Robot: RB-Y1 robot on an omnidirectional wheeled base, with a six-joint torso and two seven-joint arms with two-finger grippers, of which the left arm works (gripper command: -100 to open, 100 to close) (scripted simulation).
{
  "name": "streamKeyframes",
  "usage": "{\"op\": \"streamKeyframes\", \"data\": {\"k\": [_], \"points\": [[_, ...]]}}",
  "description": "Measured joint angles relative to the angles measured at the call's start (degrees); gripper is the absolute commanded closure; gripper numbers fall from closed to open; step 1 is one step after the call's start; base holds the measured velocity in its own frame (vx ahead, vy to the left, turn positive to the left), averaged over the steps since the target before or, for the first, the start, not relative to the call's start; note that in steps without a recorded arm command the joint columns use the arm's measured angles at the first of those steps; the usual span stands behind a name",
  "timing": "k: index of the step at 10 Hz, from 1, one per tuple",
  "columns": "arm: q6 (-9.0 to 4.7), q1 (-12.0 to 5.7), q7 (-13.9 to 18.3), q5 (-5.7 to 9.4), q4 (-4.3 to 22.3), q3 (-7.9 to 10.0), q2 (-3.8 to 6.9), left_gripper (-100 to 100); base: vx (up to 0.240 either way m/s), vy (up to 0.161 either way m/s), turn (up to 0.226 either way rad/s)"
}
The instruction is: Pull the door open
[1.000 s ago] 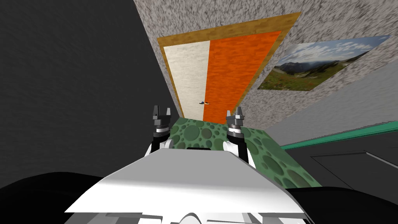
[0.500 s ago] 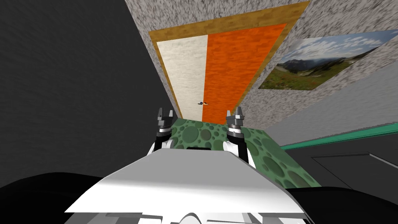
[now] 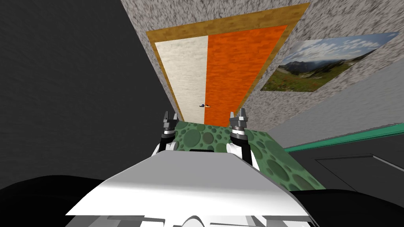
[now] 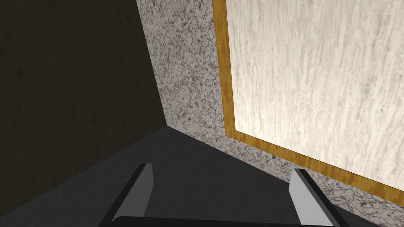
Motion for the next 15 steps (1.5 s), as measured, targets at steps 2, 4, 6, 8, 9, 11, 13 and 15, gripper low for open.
{"op": "streamKeyframes", "data": {"k": [2,4,6,8,9,11,13,15], "points": [[-0.28,-0.40,0.37,0.21,2.20,0.15,0.50,-100,0.102,-0.028,-0.045],[-0.88,-0.72,0.90,0.55,4.51,0.51,1.19,-100,0.096,-0.044,-0.044],[-1.06,-1.80,1.14,0.67,7.29,0.66,1.53,-100,0.095,-0.043,-0.045],[-1.42,-2.20,1.52,0.87,9.60,0.77,1.97,-100,0.110,-0.039,-0.053],[-1.46,-2.48,1.83,1.06,10.74,1.00,2.37,-100,0.110,-0.043,-0.046],[-2.40,-3.15,2.30,1.33,14.12,1.27,2.88,-100,0.110,-0.055,-0.049],[-2.57,-3.65,2.64,1.49,16.37,1.33,3.23,-100,0.100,-0.030,-0.054],[-2.83,-4.35,3.18,1.80,19.04,1.65,3.89,-100,0.101,-0.025,-0.046]]}}
